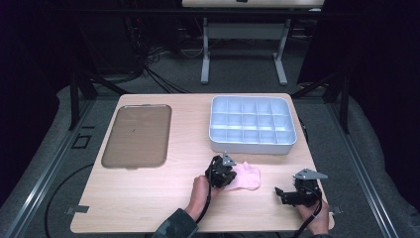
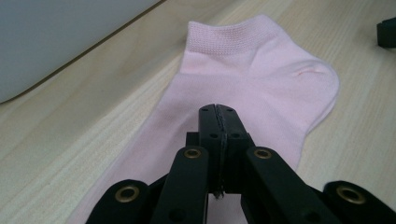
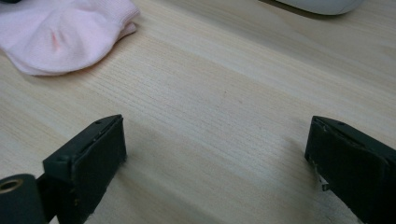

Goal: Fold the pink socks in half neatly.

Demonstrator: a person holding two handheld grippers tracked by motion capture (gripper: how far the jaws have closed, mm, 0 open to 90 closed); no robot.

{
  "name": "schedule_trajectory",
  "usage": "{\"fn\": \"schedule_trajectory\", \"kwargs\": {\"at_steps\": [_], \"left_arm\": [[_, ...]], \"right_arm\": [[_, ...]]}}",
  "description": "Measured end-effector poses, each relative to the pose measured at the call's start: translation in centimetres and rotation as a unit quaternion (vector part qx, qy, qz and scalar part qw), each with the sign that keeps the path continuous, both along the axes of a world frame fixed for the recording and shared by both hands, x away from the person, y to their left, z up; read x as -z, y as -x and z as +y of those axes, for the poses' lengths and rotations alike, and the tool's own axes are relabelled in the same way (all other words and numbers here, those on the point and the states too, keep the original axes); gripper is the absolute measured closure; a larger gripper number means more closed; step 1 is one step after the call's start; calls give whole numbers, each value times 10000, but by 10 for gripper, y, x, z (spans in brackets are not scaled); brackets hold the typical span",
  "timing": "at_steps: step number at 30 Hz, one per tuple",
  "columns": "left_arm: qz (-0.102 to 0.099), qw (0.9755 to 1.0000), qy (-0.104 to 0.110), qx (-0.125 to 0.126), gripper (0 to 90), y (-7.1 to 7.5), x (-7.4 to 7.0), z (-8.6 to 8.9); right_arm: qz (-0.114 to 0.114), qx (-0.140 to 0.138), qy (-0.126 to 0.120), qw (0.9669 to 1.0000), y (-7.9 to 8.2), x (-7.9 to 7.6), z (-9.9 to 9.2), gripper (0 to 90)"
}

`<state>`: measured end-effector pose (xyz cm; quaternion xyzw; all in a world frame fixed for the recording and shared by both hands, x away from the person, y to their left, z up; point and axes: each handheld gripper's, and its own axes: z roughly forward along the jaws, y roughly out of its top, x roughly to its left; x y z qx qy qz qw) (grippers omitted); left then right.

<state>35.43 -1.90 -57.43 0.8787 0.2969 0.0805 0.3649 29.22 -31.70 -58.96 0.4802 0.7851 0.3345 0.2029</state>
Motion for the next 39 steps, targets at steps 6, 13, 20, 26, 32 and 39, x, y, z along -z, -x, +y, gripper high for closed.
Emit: {"fn": "schedule_trajectory", "kwargs": {"at_steps": [6, 13, 20, 26, 32, 39], "left_arm": [[67, 9999, 84, 74, 898, 8, 1, 10], [86, 9998, 105, 167, 898, 20, 1, 18], [51, 9997, 150, 159, 898, 32, 3, 22], [32, 9997, 135, 185, 898, 39, 3, 27], [34, 9997, 178, 179, 898, 46, 3, 31], [36, 9996, 227, 187, 898, 53, 4, 34]], "right_arm": [[0, 21, -18, 10000, 0, 0, 0, 47], [-2, 28, -21, 10000, 0, 0, 0, 47], [1, 25, -16, 10000, 0, 0, 0, 48], [17, 16, 11, 10000, 0, 0, 0, 47], [14, 21, 6, 10000, 0, 0, 0, 47], [4, 33, -15, 10000, 0, 0, 0, 48]]}}
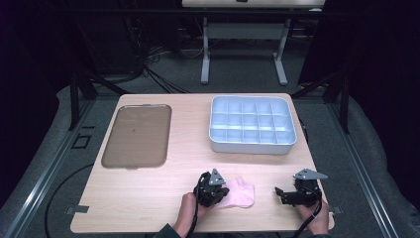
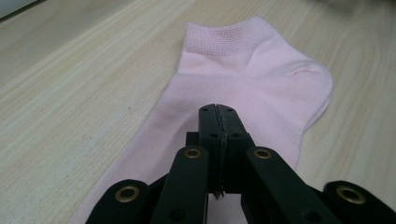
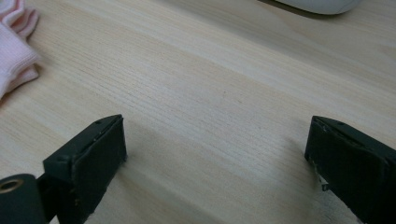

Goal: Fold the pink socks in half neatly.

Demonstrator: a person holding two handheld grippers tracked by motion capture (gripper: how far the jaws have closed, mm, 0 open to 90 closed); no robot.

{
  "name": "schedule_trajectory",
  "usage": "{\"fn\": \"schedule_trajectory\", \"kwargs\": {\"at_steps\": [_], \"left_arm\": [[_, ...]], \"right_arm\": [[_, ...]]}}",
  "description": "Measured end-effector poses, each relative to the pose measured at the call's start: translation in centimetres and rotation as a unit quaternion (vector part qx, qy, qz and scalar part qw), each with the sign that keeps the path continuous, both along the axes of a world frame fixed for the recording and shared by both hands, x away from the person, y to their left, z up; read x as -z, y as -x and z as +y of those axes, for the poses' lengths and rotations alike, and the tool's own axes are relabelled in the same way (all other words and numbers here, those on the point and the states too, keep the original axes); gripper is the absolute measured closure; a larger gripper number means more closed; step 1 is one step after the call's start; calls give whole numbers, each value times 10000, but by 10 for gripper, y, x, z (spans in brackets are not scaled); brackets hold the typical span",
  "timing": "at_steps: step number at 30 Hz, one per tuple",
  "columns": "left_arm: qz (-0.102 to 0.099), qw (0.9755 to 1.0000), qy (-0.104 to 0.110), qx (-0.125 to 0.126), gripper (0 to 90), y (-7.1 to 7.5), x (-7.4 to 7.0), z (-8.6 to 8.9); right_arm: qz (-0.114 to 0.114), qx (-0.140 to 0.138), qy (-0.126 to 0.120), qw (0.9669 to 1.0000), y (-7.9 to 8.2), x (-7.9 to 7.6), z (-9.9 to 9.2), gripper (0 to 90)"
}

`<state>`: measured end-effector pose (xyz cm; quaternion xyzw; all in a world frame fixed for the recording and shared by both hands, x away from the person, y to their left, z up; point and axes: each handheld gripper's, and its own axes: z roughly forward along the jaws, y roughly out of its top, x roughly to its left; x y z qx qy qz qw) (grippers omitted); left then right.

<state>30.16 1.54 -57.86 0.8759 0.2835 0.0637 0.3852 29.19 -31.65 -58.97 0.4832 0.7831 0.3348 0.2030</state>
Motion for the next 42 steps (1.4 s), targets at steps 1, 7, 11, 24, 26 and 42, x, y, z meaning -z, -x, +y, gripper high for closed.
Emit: {"fn": "schedule_trajectory", "kwargs": {"at_steps": [1, 7, 11, 24, 26, 42], "left_arm": [[0, 10000, 0, 0, 898, 0, 0, 0], [14, 9999, 135, 46, 714, 3, 0, 4], [-250, 9990, 365, 5, 431, 9, -13, 8], [-438, 9947, 525, -772, 0, 13, -24, 68], [-374, 9935, 565, -914, 0, 14, -18, 77], [-540, 9881, 502, -1352, 176, 19, 5, 100]], "right_arm": [[0, 2, -1, 10000, 0, 0, 0, 48], [1, 9, 2, 10000, 0, 0, 0, 48], [11, 1, 24, 10000, 0, 0, 0, 48], [2, 31, 25, 10000, 0, 0, 0, 48], [3, 29, 9, 10000, 0, 0, 0, 48], [-7, 67, 6, 10000, 0, 0, 1, 48]]}}
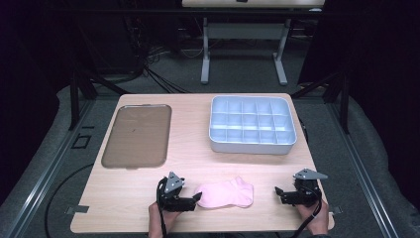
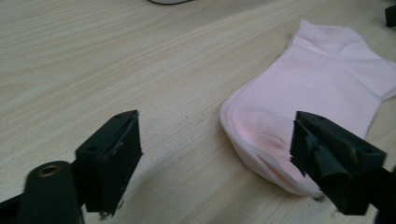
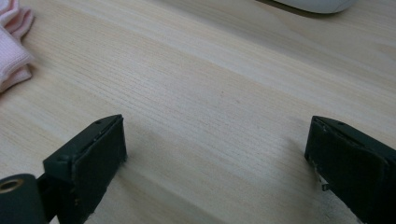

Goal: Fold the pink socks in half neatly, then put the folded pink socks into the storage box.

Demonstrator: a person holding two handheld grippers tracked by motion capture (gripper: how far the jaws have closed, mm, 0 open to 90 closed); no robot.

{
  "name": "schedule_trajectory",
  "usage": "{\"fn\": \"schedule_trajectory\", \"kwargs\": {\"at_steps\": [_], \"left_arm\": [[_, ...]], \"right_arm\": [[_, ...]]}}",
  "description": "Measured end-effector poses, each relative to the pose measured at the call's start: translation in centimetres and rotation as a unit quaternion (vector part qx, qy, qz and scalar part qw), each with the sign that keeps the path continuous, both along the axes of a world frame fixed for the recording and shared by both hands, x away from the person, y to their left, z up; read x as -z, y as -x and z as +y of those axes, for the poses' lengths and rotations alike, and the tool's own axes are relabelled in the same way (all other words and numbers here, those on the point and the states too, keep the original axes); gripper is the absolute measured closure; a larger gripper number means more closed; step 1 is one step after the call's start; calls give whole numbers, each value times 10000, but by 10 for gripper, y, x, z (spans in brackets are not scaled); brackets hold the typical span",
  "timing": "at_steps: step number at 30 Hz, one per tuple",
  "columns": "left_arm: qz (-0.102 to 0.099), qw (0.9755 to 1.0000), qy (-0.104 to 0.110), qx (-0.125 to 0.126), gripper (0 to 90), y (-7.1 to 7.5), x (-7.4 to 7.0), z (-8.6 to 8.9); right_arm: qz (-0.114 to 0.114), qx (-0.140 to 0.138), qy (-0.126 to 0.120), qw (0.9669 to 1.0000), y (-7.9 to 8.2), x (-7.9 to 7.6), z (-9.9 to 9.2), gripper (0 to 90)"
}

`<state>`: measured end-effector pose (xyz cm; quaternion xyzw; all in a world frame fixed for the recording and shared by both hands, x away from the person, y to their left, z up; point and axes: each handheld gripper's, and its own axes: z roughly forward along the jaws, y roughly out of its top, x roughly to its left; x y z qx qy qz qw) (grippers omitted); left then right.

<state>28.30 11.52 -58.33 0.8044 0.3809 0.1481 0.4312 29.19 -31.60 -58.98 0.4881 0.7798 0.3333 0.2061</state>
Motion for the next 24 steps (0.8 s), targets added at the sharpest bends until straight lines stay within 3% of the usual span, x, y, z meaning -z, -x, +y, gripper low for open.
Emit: {"fn": "schedule_trajectory", "kwargs": {"at_steps": [3, 8, 13, 17, 20, 24], "left_arm": [[32, 10000, -19, 59, 267, -1, 2, -2], [152, 9995, -37, 292, 344, -2, 4, -4], [204, 9993, -91, 291, 416, -3, 6, -7], [178, 9992, -176, 323, 471, -2, 6, -8], [192, 9991, -162, 350, 501, -2, 6, -8], [181, 9992, -163, 318, 520, -1, 6, -8]], "right_arm": [[2, 6, 4, 10000, 0, 0, 0, 48], [1, 57, -6, 10000, 1, 0, 1, 46], [4, 205, 44, 9998, 3, -2, 1, 88], [54, 193, -383, 9991, 11, -9, 13, 114], [129, -62, -802, 9967, 14, -19, 30, 145], [435, -479, -1003, 9929, 9, -24, 60, 245]]}}
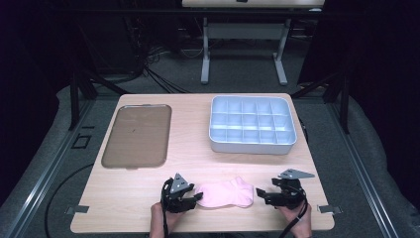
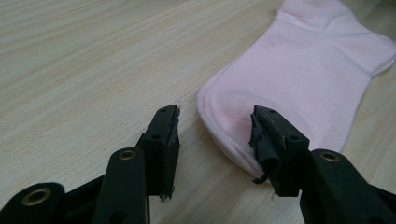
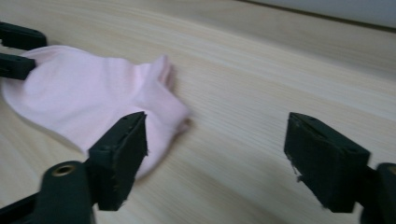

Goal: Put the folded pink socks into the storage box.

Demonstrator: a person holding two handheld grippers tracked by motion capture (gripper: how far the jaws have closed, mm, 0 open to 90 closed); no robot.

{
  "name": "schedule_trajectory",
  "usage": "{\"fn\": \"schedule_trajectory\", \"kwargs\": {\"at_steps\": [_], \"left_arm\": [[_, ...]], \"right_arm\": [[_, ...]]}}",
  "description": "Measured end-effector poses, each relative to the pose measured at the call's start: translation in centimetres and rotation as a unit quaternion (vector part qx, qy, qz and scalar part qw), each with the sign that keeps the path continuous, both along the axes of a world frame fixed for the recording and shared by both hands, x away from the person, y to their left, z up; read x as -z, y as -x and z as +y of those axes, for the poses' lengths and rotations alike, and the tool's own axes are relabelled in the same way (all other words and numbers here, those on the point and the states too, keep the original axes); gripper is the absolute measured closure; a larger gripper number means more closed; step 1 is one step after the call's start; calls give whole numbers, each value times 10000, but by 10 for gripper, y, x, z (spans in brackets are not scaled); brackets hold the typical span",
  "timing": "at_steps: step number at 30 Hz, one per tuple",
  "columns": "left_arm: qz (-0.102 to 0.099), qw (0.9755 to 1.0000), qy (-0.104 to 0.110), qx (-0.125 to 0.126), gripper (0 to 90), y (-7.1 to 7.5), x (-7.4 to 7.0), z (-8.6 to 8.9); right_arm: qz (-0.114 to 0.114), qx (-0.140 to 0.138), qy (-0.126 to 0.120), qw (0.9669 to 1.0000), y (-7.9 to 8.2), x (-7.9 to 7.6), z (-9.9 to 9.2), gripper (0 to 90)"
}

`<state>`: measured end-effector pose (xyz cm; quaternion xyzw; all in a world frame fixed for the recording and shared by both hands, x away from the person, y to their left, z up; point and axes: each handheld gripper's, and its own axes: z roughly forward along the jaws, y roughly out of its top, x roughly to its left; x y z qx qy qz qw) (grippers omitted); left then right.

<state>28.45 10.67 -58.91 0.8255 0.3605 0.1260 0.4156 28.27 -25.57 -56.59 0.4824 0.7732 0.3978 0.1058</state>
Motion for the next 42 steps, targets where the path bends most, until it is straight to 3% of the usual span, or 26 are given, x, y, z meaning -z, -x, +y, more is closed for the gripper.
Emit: {"fn": "schedule_trajectory", "kwargs": {"at_steps": [5, 9, 13, 16, 19, 27, 35, 42], "left_arm": [[-9, 10000, -14, 63, 555, 1, 0, -1], [-4, 10000, 32, 85, 586, 1, 0, -1], [15, 9999, 32, 140, 626, 1, 0, -1], [30, 9999, 51, 146, 662, 1, 0, -1], [31, 9999, 44, 126, 688, 1, 0, -1], [152, 9997, 162, 41, 796, 3, 0, -4], [244, 9993, 222, -202, 855, -2, -1, -10], [328, 9990, 279, -96, 859, -8, -2, -22]], "right_arm": [[241, -162, 113, 9995, -12, 4, 25, 407], [458, -228, -21, 9987, -20, 10, 31, 530], [501, -349, 62, 9981, -17, 10, 36, 661], [390, -383, 345, 9979, -15, 9, 41, 738], [351, -473, 373, 9976, -15, 9, 43, 788], [327, -397, 290, 9983, -10, 9, 42, 823], [35, -284, 237, 9993, -1, -4, 39, 823], [-126, -209, 253, 9994, 6, -18, 34, 824]]}}
